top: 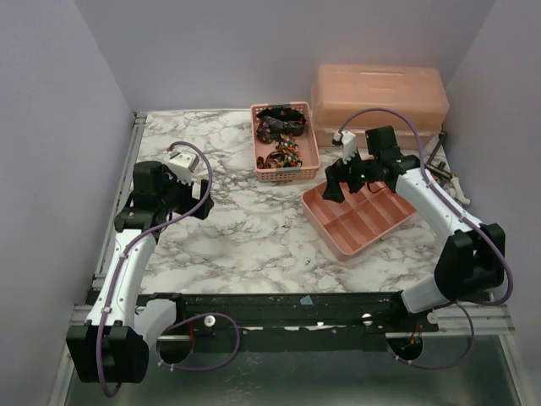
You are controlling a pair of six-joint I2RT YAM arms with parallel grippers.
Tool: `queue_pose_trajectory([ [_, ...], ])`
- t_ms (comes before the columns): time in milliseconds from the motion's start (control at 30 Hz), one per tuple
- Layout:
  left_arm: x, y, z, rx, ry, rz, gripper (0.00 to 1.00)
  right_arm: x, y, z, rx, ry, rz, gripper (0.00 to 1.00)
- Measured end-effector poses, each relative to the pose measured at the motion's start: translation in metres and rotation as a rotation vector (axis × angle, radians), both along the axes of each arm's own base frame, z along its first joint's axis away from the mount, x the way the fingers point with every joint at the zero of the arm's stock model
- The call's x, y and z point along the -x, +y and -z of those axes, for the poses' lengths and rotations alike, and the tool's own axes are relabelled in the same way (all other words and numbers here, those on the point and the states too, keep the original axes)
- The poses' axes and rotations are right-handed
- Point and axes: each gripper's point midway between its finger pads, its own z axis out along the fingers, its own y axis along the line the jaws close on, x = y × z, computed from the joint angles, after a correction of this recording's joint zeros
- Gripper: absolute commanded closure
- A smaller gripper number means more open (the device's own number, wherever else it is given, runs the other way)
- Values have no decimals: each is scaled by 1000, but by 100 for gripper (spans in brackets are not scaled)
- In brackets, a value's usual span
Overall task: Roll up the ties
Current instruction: Pick up the tie from the bin.
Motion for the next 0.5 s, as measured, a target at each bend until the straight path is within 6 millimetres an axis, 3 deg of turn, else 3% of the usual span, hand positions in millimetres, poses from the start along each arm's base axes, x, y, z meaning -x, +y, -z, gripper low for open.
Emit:
queue_pose_trajectory([
  [133,1,-2,0,28,14,-20,2,-21,29,-15,-5,-45,-17,2],
  [300,0,-4,1,60,38,-42,2,-73,73,-31,-46,-99,-4,8],
  [500,0,-4,-1,79,48,-60,2,-126,111,-21,-43,-123,54,10],
])
